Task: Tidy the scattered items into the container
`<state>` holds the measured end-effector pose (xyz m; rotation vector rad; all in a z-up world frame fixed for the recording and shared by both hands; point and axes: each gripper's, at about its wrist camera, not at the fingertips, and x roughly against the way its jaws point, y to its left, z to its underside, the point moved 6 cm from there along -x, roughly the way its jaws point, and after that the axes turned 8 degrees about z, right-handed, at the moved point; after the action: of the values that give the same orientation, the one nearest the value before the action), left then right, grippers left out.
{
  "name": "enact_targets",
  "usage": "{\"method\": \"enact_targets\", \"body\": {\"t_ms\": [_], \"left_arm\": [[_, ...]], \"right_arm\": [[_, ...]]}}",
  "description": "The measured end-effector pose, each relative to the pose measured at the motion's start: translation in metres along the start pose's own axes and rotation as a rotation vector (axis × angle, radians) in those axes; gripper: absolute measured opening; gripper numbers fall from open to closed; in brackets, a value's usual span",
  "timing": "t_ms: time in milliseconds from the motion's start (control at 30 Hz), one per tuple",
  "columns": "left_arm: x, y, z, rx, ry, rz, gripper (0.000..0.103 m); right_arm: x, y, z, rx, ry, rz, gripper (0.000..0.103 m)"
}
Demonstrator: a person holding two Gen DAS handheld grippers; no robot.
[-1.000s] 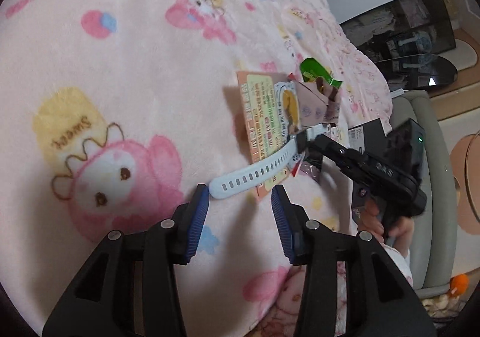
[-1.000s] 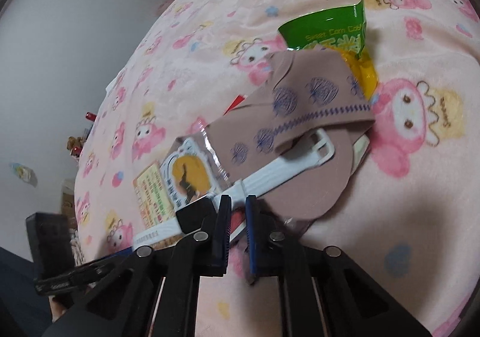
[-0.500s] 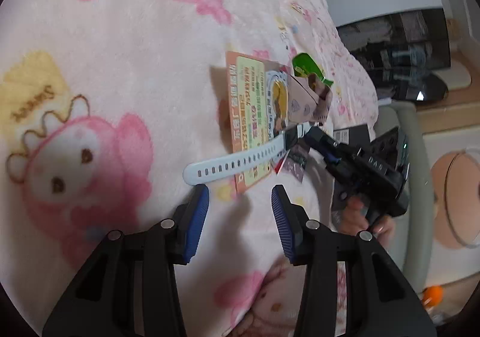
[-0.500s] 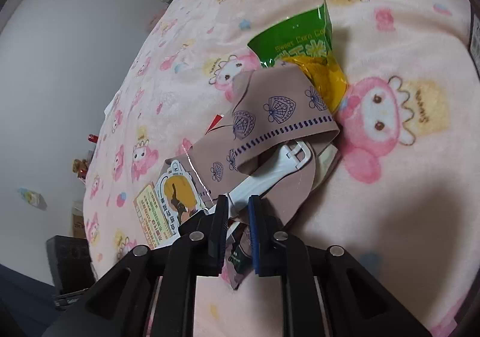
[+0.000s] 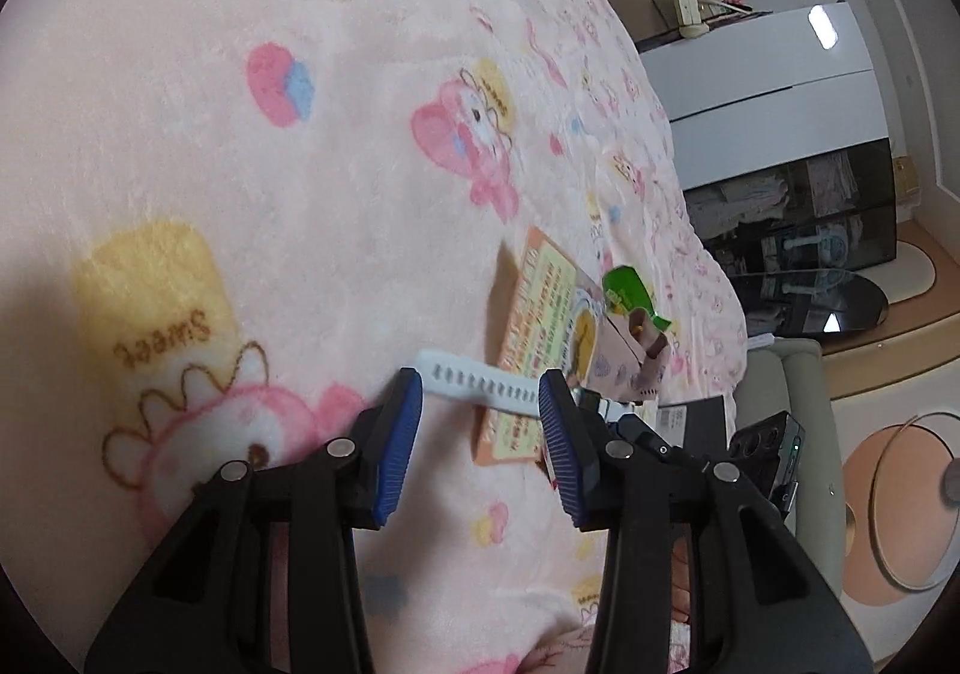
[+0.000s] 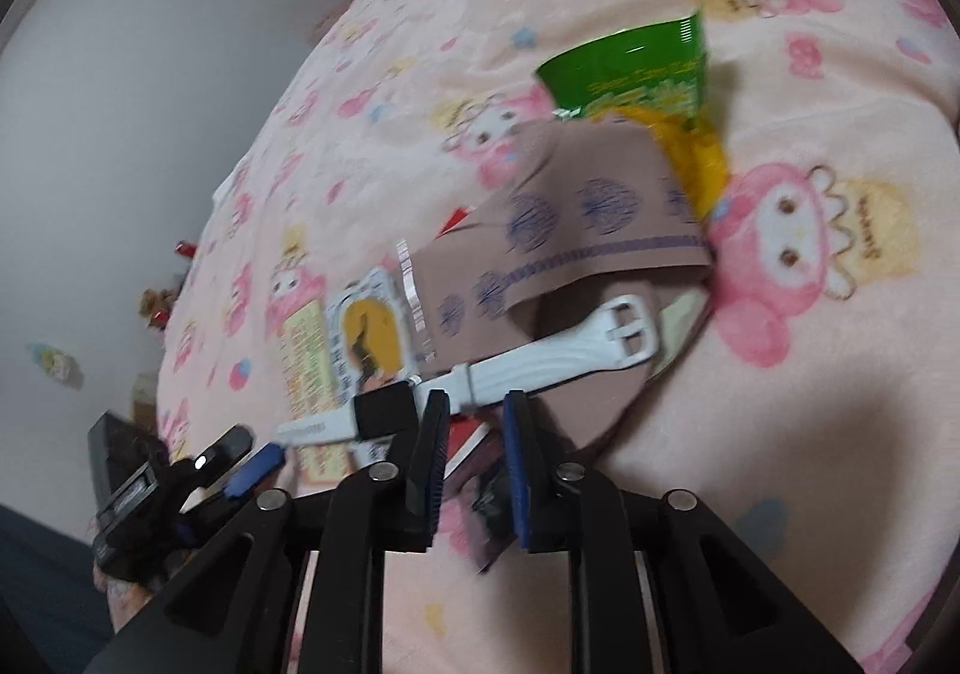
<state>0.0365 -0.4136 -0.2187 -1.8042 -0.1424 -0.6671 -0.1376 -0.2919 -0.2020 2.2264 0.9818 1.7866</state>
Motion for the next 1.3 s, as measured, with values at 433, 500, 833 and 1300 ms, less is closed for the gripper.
{"method": "enact_targets", "body": {"t_ms": [433,500,833,1300], "left_arm": [[-0.006,-0.002,0.011,0.041,0.169,0.006,0.041],[-0.008,-0.006,0.016,0.030,0.191,0.012,0.043],[-0.007,-0.017,0.024,-0.049,0.194,0.005,0.006],[-0.051,-0.188,0.070,-0.423,0.450,0.091,0.006]], "right_arm": [[-0.010,-0.011,-0.008,-0.144,0.012,-0.086,0.024],[-0.018,-0.003,-0.009,-0.115,0.013,-0.079,0.024],[0.019,-0.005,-0.001,-0.035,-0.110,-0.002,0.006],[0.164,-0.037,0.057,-0.137,-0.314,0.063,0.006]]}}
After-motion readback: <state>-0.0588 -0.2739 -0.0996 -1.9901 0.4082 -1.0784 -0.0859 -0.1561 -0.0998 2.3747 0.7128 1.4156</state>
